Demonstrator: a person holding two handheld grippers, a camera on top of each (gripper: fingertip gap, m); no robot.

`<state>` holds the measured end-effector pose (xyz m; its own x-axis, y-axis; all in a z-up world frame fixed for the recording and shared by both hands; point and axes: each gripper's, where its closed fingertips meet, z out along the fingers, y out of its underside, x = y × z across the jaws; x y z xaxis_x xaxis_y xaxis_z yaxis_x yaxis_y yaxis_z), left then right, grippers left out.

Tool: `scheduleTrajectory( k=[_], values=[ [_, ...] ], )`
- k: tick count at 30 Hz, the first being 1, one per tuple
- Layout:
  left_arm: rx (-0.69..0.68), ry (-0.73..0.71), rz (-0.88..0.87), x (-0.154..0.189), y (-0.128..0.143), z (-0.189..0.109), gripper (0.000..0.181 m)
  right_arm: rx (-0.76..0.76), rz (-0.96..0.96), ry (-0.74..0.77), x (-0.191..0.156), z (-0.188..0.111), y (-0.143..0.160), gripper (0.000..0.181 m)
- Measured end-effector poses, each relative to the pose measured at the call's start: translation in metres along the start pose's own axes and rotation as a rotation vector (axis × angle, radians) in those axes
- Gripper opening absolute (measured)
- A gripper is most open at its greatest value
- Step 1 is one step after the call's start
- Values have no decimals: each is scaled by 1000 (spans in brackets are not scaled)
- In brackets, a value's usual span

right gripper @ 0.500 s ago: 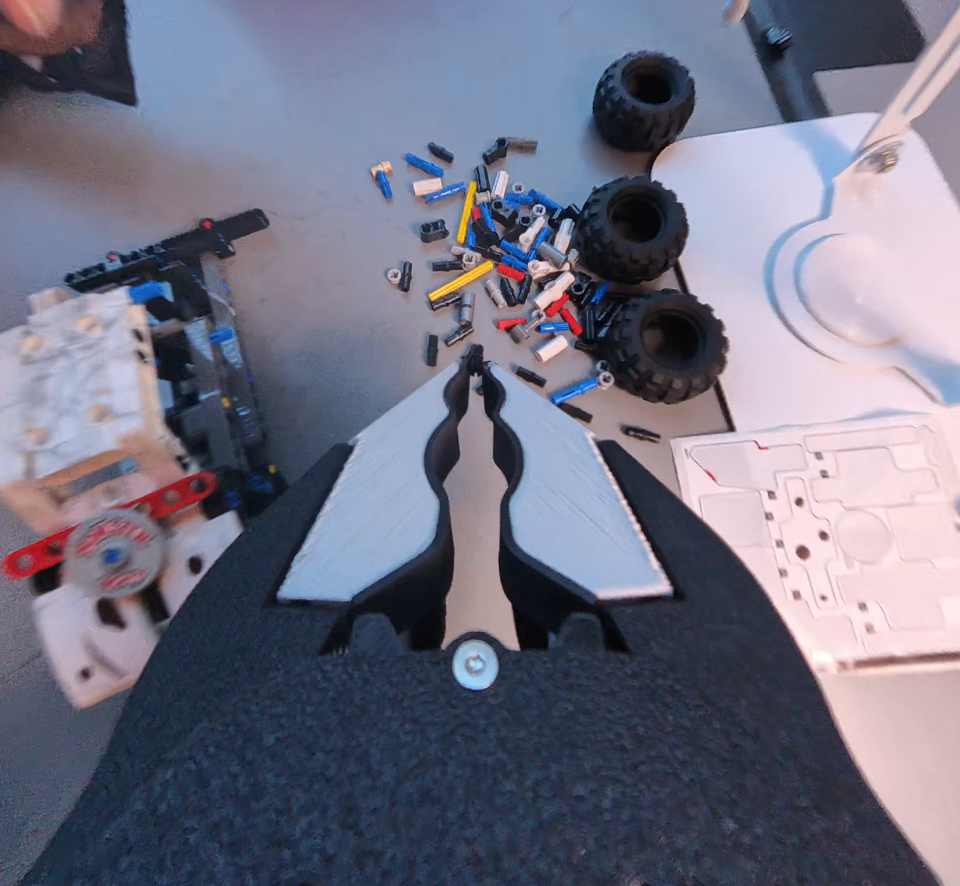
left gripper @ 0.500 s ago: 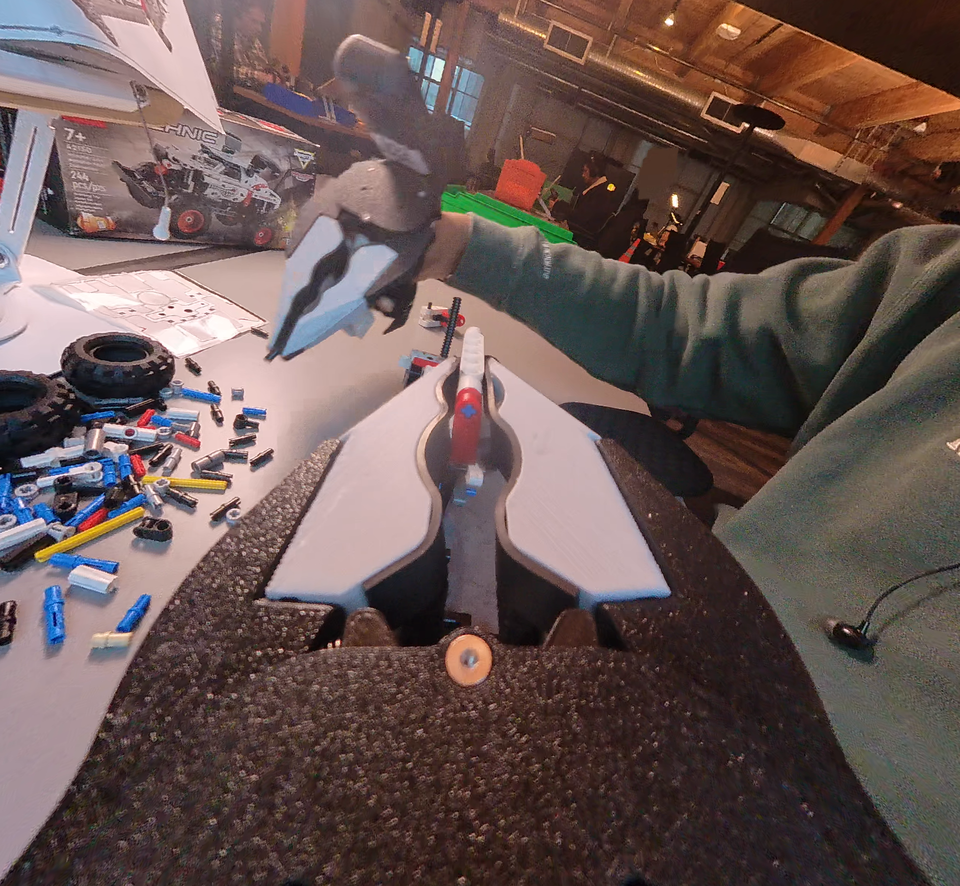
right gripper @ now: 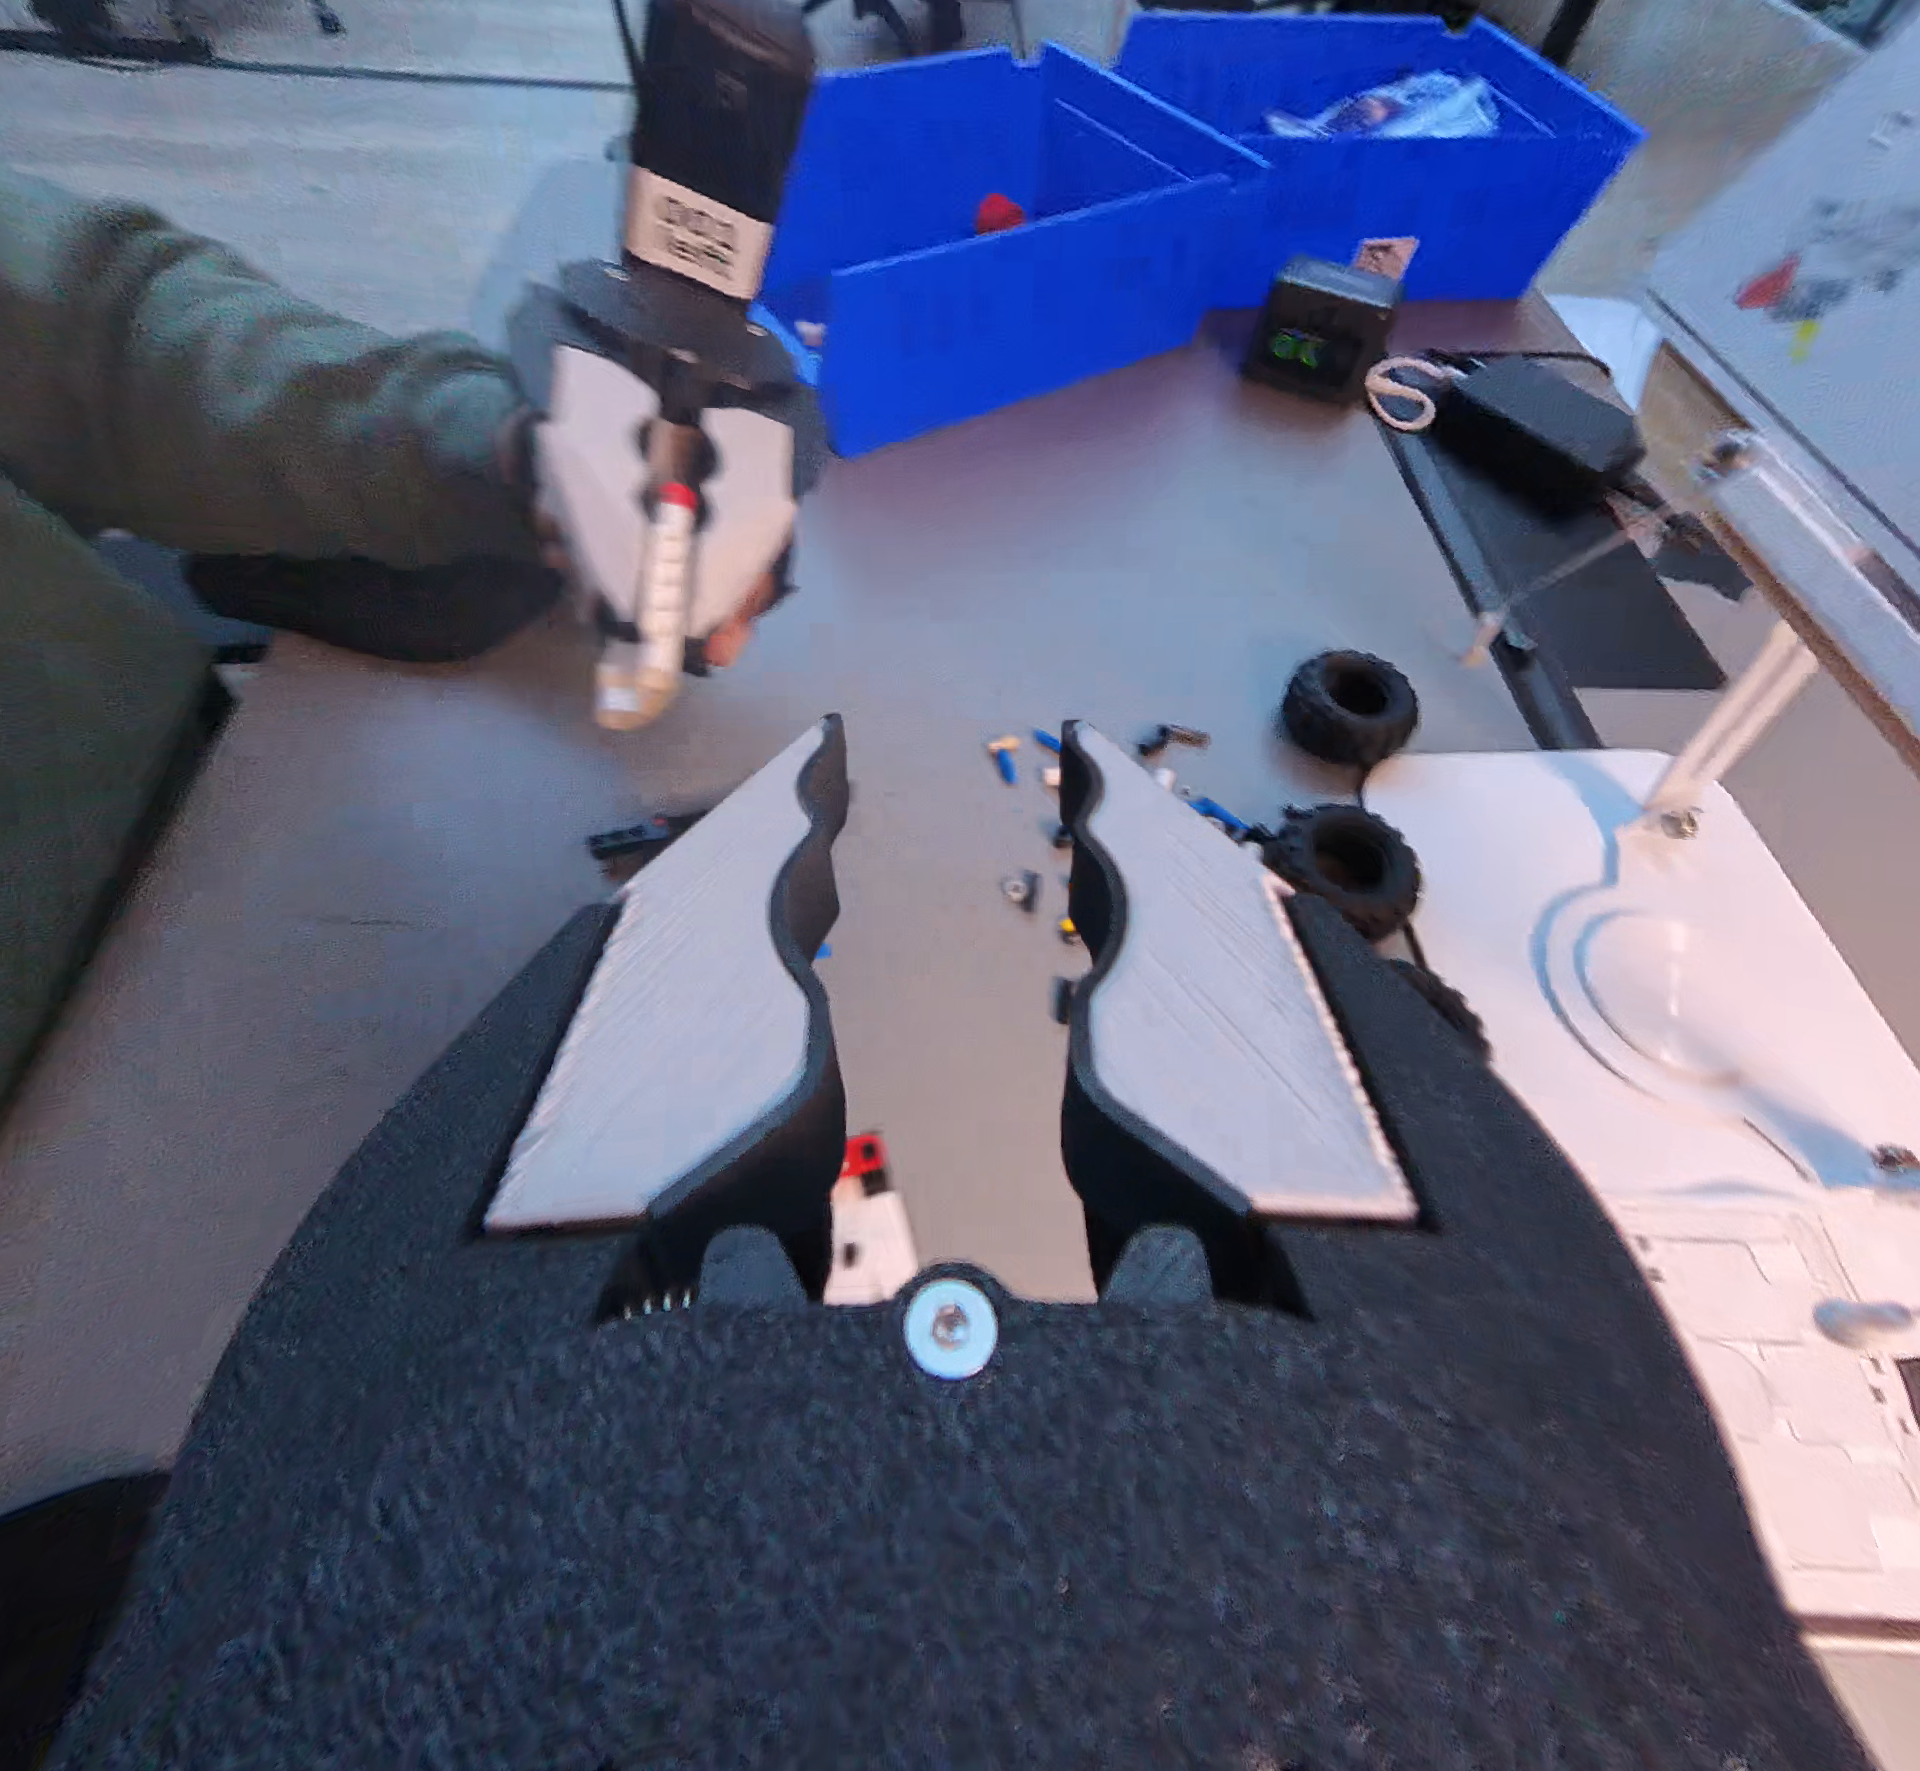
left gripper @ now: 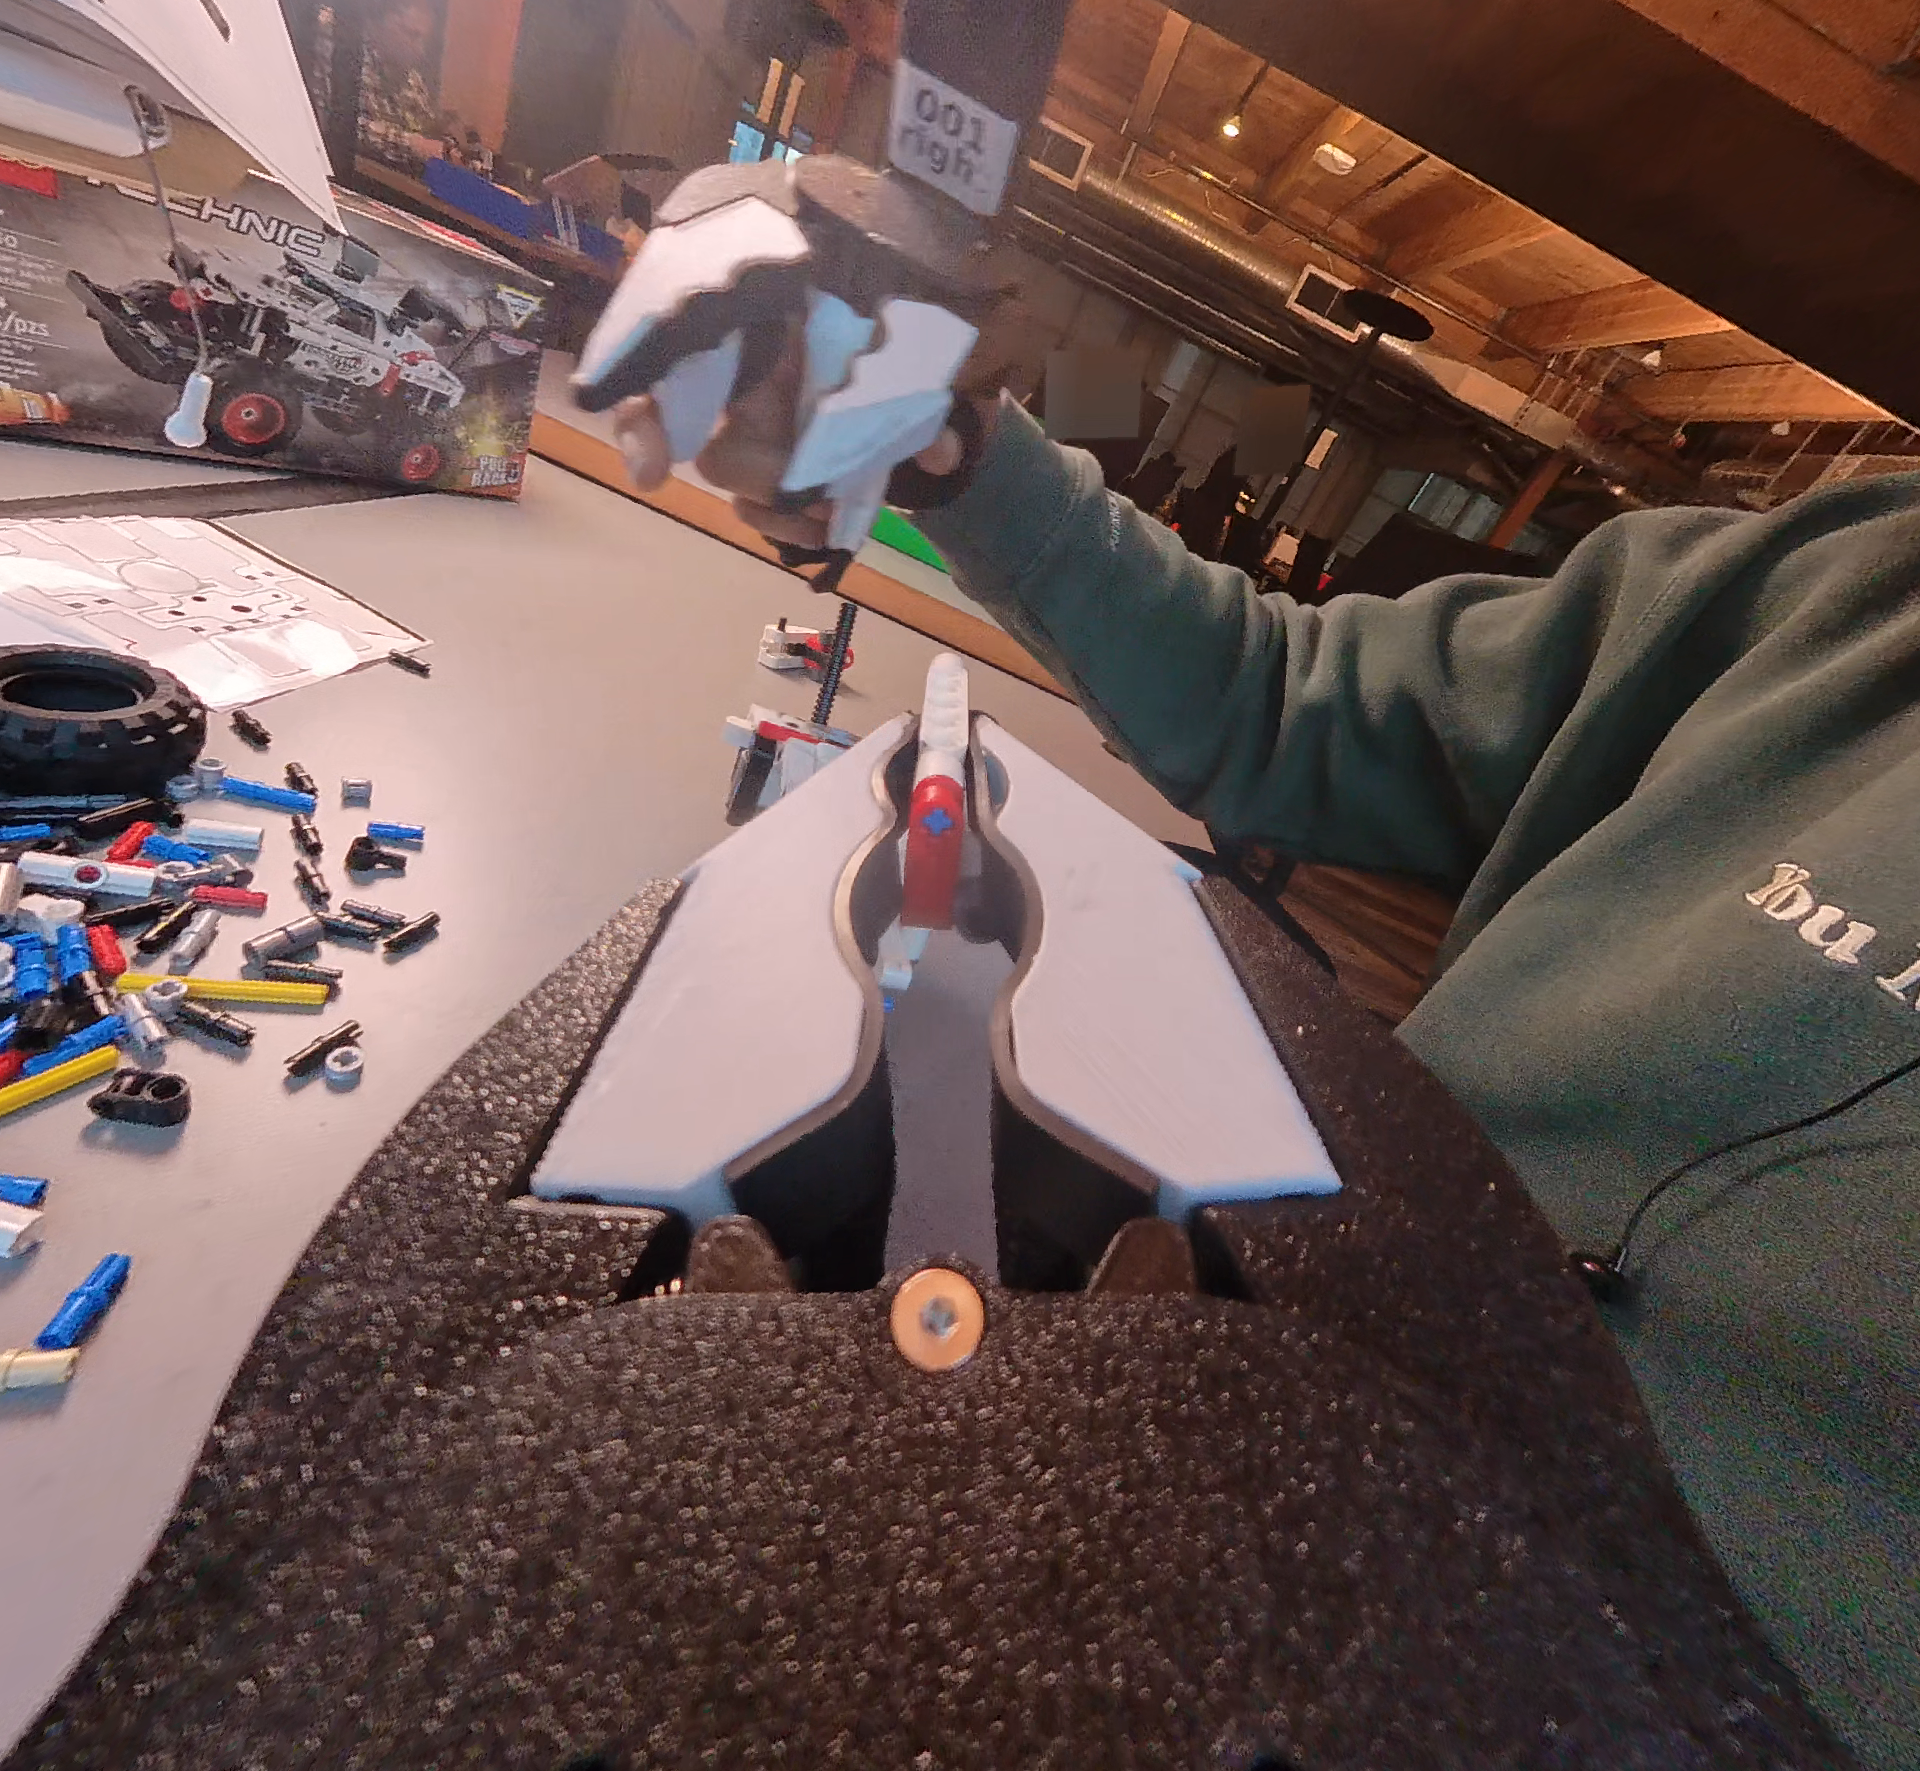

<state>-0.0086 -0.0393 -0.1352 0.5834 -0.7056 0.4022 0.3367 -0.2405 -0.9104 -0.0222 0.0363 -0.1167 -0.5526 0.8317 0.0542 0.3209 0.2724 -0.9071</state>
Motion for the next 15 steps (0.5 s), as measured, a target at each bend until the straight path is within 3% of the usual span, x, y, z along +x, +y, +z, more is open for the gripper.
scheduleTrajectory(
  k=[4, 7, 8, 12, 15],
  values=[
    [20, 54, 26, 16, -4, 7, 7, -9, -19, -67, -75, 9, -4, 44],
    [17, 89, 62, 29, -3, 12, 7, 47, 53, -59, -98, 25, -2, 29],
    [13, 102, 71, 33, -1, 14, 6, 84, 78, -43, -99, 27, -4, 18],
    [10, 139, 90, 42, -2, 13, 11, 182, 106, -38, -103, 17, -3, 14],
    [20, 173, 86, 46, -9, 5, 27, 288, 187, -51, -102, -2, -6, 10]
  ],
)
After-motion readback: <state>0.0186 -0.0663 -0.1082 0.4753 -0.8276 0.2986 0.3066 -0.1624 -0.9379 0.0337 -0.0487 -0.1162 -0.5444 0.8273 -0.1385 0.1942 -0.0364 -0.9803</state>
